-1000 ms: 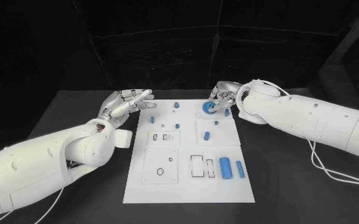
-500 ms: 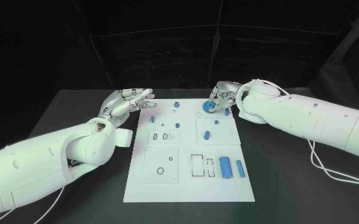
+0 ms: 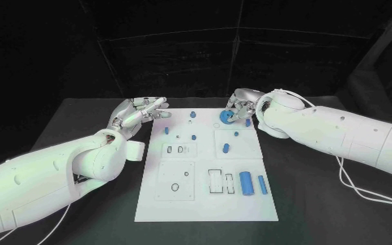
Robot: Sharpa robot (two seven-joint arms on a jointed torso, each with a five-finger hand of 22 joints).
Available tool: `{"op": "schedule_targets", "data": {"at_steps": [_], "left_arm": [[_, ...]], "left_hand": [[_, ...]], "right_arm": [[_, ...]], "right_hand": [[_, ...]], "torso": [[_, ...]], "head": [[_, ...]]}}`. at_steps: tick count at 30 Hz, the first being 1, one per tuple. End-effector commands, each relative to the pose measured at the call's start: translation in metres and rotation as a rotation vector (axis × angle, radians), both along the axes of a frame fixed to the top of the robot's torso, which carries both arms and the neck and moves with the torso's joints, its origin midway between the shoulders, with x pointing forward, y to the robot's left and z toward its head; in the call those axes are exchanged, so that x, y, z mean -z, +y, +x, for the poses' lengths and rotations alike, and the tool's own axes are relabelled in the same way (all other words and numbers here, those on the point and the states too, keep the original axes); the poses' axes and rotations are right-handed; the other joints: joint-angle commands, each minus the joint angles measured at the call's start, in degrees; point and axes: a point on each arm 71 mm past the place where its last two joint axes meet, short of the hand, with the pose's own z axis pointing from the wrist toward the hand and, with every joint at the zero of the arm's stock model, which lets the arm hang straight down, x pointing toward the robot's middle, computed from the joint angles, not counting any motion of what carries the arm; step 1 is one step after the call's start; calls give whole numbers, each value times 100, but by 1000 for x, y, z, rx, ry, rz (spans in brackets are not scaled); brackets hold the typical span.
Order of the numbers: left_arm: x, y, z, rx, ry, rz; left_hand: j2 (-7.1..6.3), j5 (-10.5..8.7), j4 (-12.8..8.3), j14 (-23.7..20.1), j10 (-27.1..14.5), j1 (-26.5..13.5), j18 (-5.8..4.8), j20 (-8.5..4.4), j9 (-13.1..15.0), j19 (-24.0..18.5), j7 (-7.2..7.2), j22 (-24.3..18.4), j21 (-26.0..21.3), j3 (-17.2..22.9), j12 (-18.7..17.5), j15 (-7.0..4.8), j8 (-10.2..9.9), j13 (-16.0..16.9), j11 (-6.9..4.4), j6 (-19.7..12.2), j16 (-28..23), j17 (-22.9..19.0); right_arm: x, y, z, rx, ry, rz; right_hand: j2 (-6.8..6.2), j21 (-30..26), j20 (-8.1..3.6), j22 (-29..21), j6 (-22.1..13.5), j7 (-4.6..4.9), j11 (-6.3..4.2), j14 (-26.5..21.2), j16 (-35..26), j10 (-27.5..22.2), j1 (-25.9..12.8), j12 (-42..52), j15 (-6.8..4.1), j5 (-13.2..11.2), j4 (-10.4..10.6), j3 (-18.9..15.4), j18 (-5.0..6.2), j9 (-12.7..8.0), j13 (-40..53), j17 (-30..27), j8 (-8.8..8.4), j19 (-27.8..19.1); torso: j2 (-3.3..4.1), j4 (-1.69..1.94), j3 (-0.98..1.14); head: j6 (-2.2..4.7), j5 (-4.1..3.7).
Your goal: Assemble the parts on the task board
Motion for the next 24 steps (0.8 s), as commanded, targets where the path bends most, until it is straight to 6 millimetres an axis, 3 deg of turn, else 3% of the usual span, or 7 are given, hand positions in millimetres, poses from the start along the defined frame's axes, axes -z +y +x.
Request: {"op": "schedule_targets", "data": {"at_steps": [1,10,14,24], "left_arm": [[-2,-2,0,18,-11,-8],[-2,-1,-1,22,-11,-10],[-2,-2,-1,24,-11,-11],[-2,-4,-1,29,-12,-14]], "left_hand": [[15,18,-28,-7,5,62,36,-9,-4,23,8,-6,-31,13,-30,31,-21,-4,8,11,-29,6],[13,18,-28,-7,6,61,36,-9,-4,23,8,-6,-31,12,-31,31,-22,-4,8,11,-30,7],[3,16,-29,-7,11,52,36,-8,-4,23,8,-8,-33,7,-34,31,-24,-4,8,13,-33,10],[2,16,-28,-6,13,50,36,-8,-3,23,7,-9,-34,6,-35,31,-24,-4,8,14,-34,11]], "right_arm": [[-12,8,-5,-31,-147,67],[-20,36,-22,-106,-181,115],[-21,56,-26,-145,-183,113],[-16,101,-23,-182,-182,61]], "right_hand": [[218,47,-11,550,576,-240,-130,332,31,157,207,10,-35,111,-21,105,-82,273,6,103,272,58],[61,60,-7,575,442,-203,-102,331,28,132,-112,-53,-16,155,37,232,-88,292,-22,104,155,71],[-114,61,16,579,375,-173,-75,330,26,121,-364,-79,7,509,136,232,-88,297,-27,105,68,70],[-218,67,32,595,342,-151,-56,332,28,100,-555,-120,22,580,226,266,-91,313,-44,116,-8,78]], "torso": [[-1,1,1],[-3,12,-8],[-3,14,-1],[0,15,-11]], "head": [[13,10],[23,22],[16,47],[6,64]]}}
